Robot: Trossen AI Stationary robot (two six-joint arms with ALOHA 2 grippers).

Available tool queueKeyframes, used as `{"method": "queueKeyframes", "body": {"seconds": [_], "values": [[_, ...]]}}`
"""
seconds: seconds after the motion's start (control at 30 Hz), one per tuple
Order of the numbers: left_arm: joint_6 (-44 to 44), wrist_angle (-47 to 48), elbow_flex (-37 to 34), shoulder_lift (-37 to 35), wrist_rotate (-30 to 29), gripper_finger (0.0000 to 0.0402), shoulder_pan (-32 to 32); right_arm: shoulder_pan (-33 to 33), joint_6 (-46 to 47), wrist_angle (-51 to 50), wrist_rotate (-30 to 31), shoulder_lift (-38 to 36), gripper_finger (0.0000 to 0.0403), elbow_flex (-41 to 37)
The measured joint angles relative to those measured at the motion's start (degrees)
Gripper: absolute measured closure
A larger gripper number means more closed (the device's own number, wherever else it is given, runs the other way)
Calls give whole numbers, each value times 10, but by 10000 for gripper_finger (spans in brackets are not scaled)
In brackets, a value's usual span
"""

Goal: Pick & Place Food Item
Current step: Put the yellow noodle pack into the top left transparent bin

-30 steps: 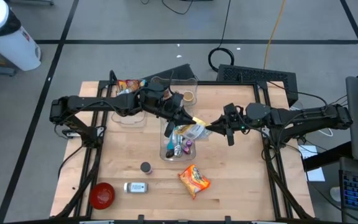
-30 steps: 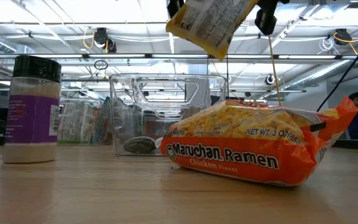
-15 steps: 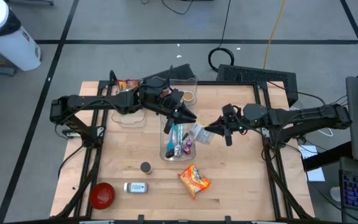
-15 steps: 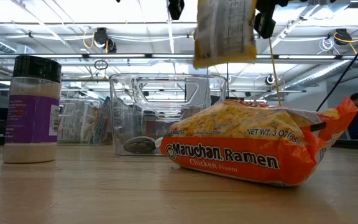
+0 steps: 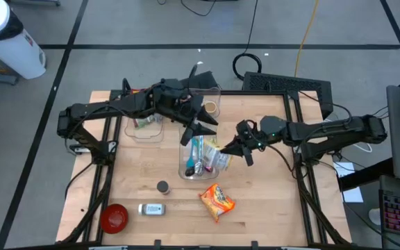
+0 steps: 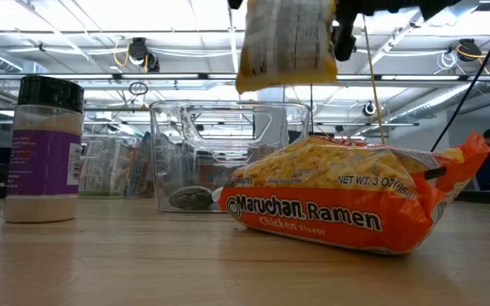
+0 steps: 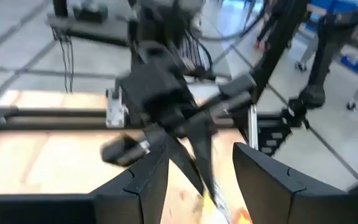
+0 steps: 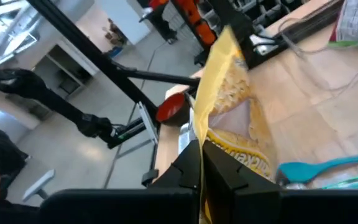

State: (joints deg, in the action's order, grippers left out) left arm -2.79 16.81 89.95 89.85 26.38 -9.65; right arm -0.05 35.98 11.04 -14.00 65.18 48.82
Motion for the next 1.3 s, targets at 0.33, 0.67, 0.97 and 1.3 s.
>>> {"method": "queueKeyframes", "body": {"seconds": [0.33,0.67,0.97,1.3], "values": [[1,46,32,49,41,213,21,-39,-1,51,-38,6,403,1],[44,49,33,75,4,213,21,-44,-12,54,-44,5,403,13],[54,113,33,74,16,213,3,-44,-19,53,-46,5,403,13],[77,107,32,74,21,303,4,-45,-22,54,-47,5,403,13]]}}
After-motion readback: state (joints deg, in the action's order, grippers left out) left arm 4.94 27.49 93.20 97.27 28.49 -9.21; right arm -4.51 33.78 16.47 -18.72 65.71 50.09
